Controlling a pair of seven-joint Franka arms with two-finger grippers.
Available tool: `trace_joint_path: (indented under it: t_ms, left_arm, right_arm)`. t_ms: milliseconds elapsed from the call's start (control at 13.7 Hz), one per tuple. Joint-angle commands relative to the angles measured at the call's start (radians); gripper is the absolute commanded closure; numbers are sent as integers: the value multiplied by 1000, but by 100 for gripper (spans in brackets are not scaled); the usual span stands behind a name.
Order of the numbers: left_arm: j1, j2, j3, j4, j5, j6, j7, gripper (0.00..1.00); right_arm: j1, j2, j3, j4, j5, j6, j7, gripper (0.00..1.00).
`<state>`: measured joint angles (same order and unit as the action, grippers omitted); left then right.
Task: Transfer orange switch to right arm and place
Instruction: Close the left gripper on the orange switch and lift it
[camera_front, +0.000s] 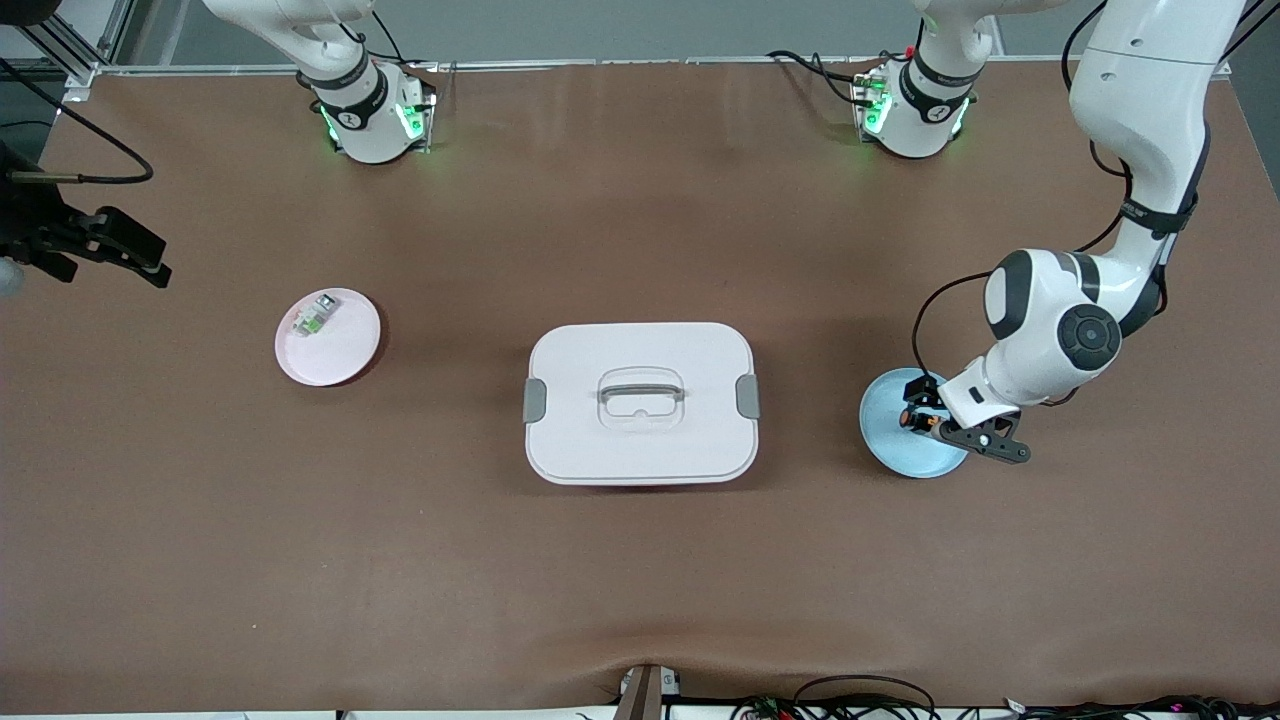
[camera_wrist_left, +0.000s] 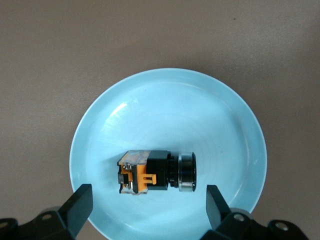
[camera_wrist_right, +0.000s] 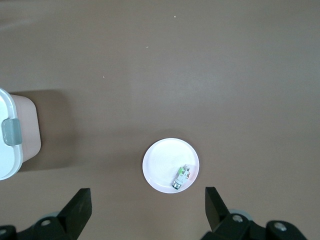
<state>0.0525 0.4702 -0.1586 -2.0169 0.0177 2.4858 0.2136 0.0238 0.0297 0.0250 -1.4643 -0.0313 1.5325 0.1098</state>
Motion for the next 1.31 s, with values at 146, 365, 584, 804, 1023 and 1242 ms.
trace_joint_path:
  t_ms: [146, 365, 584, 804, 1023, 1242]
  left_arm:
    - [6, 48, -10, 1, -48, 59, 18, 0]
    - [7, 64, -12, 1, -48, 68, 18, 13]
    - [6, 59, -12, 4, -50, 67, 18, 79]
    - [3, 38, -10, 10, -50, 61, 12, 100]
    - [3, -40, -30, 20, -51, 1, 4, 100]
    - [-2, -119, -39, 64, -51, -128, -46, 100]
  right_arm:
    - [4, -10, 1, 1, 8, -9, 18, 0]
    - [1, -10, 0, -1, 16, -8, 16, 0]
    - [-2, -11, -2, -7, 25, -8, 11, 0]
    - [-5, -11, -7, -7, 45, -9, 5, 0]
    - [-5, -11, -7, -8, 45, -12, 5, 0]
    - [-4, -11, -5, -13, 45, -9, 4, 0]
